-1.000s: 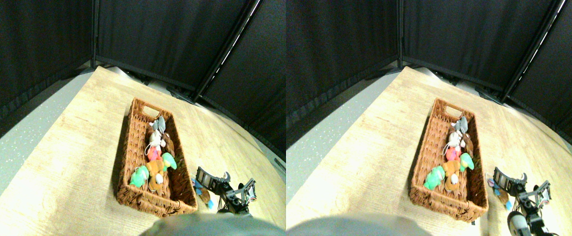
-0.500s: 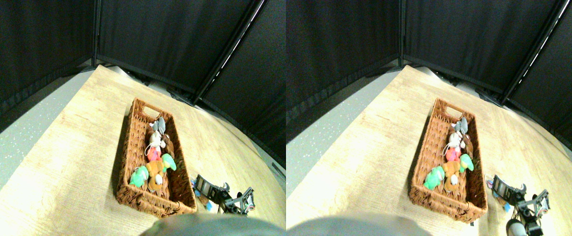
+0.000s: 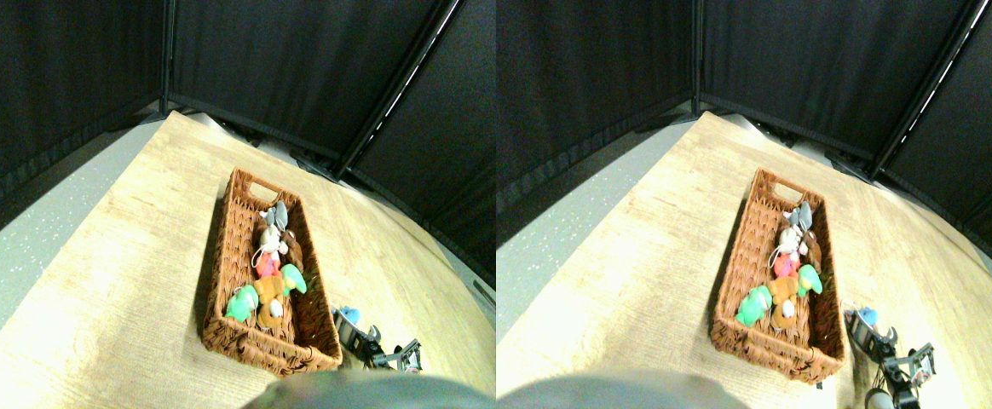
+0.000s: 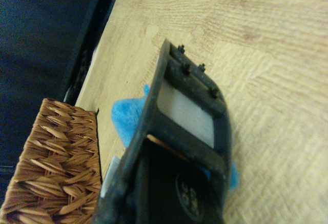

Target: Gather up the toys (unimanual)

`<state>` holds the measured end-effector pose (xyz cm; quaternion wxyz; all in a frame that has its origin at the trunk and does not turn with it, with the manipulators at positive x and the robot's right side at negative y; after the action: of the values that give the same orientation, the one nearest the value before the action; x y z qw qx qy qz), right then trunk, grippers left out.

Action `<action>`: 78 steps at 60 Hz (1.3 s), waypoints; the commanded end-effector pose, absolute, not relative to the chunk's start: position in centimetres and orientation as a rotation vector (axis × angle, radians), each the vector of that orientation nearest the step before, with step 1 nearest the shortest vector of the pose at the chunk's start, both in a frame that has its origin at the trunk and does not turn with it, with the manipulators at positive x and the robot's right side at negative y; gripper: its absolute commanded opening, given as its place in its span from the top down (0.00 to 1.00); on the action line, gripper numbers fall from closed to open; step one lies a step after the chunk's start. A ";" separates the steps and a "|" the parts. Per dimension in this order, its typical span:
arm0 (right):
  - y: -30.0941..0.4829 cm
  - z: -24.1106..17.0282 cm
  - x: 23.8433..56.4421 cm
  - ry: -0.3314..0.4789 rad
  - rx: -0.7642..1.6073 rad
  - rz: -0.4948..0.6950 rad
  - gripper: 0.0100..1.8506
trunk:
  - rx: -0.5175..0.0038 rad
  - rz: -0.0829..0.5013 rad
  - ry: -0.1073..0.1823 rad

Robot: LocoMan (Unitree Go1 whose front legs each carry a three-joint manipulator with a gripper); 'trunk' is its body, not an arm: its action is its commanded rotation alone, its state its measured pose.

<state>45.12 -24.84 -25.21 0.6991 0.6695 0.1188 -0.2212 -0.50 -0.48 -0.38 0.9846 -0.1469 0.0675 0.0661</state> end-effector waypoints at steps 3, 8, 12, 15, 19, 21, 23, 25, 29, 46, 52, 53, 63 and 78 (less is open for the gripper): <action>-25.4 -26.3 45.3 0.249 1.445 -0.536 0.67 | -0.314 0.144 0.167; -25.5 -26.4 45.6 0.244 1.445 -0.531 0.71 | -0.313 0.144 0.166; -25.4 -26.4 45.8 0.233 1.449 -0.529 0.75 | -0.313 0.146 0.167; -25.4 -26.3 45.9 0.221 1.443 -0.526 0.76 | -0.313 0.146 0.167; -25.3 -26.1 45.9 0.201 1.428 -0.545 0.79 | -0.311 0.142 0.166; -25.3 -26.0 46.0 0.198 1.430 -0.550 0.82 | -0.311 0.142 0.166; -25.3 -25.9 46.1 0.197 1.421 -0.536 0.87 | -0.310 0.142 0.166; -25.3 -25.9 46.2 0.188 1.452 -0.524 0.91 | -0.308 0.142 0.167; -25.2 -25.6 46.2 0.162 1.388 -0.544 0.97 | -0.306 0.141 0.167; -25.3 -25.1 46.7 0.108 1.308 -0.520 0.97 | -0.299 0.134 0.163; -25.3 -24.4 46.9 0.100 1.342 -0.495 0.97 | -0.297 0.133 0.160; -25.2 -24.2 46.9 0.100 1.336 -0.487 0.97 | -0.297 0.132 0.158; -24.3 -21.5 47.4 0.100 1.264 -0.344 0.97 | -0.297 0.125 0.144; -21.7 -16.0 48.6 0.138 1.229 -0.139 0.97 | -0.312 0.126 0.116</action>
<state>48.26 -22.44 -18.74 0.8027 0.5829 0.0781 -0.0988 0.11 -0.29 -0.20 0.9855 -0.1438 0.0676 0.0603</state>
